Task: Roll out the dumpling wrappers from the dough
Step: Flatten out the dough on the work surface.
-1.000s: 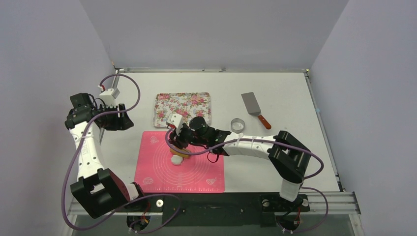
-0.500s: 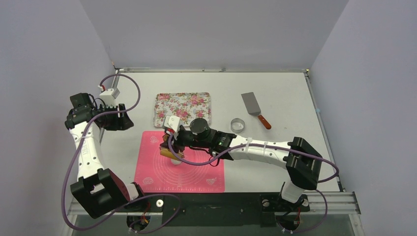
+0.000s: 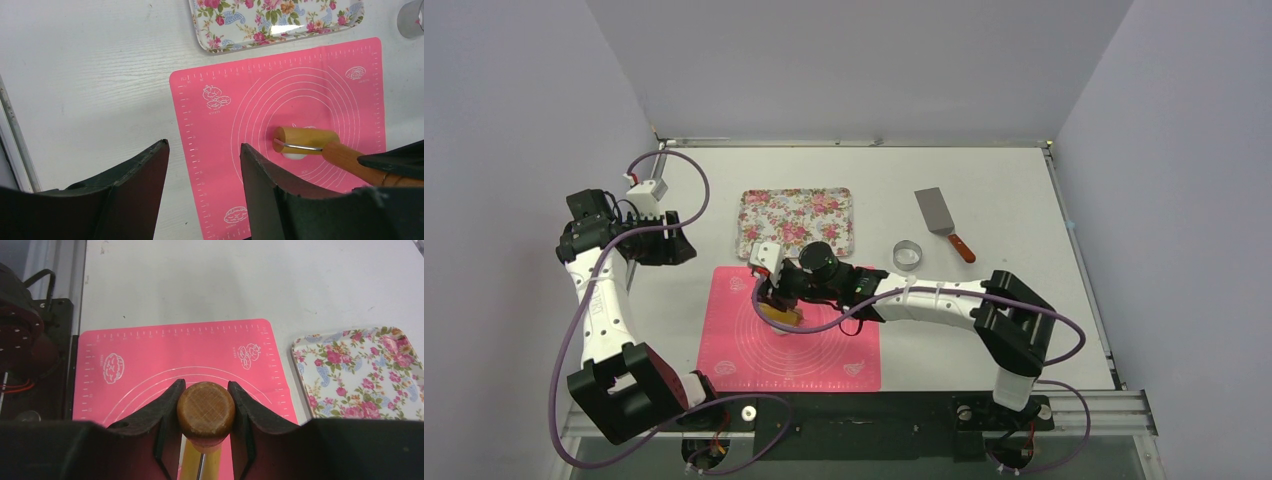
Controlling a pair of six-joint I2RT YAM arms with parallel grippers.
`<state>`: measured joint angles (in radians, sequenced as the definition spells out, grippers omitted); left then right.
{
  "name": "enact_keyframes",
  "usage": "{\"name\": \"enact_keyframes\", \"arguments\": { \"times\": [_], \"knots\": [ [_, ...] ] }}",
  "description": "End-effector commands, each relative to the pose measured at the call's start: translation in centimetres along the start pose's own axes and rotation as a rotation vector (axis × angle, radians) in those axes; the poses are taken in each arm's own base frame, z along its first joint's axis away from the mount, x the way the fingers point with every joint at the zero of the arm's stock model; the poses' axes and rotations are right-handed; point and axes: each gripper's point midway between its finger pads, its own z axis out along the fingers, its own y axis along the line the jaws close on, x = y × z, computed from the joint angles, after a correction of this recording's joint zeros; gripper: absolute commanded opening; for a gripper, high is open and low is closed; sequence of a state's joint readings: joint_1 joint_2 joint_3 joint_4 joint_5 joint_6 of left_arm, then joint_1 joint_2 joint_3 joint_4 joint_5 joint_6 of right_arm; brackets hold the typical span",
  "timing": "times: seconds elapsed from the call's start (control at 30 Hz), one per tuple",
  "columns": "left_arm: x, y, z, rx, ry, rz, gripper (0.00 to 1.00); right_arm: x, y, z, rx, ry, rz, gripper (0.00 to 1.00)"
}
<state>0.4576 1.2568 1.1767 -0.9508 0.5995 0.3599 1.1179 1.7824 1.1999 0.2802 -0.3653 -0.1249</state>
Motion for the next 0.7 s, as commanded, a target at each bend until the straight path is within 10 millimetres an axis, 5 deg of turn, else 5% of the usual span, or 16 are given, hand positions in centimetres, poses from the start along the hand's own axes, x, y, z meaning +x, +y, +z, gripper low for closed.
{"name": "enact_keyframes", "arguments": {
  "times": [0.0,0.3,0.47,0.67],
  "knots": [
    [-1.2,-0.2,-0.4,0.002,-0.051,0.047,0.53,1.9,-1.0,0.3,0.029,0.054,-0.036,0.00],
    [-1.4,-0.1,-0.4,-0.005,-0.059,0.047,0.53,3.3,1.4,-0.4,-0.013,0.076,-0.003,0.00],
    [-1.1,-0.5,-0.2,0.021,-0.052,0.045,0.52,-0.1,0.6,-0.5,0.026,0.010,-0.019,0.00],
    [-0.2,-5.6,-0.4,0.253,-0.067,0.141,0.52,-6.1,-1.1,-1.7,0.029,-0.143,-0.013,0.00]
  ]
}}
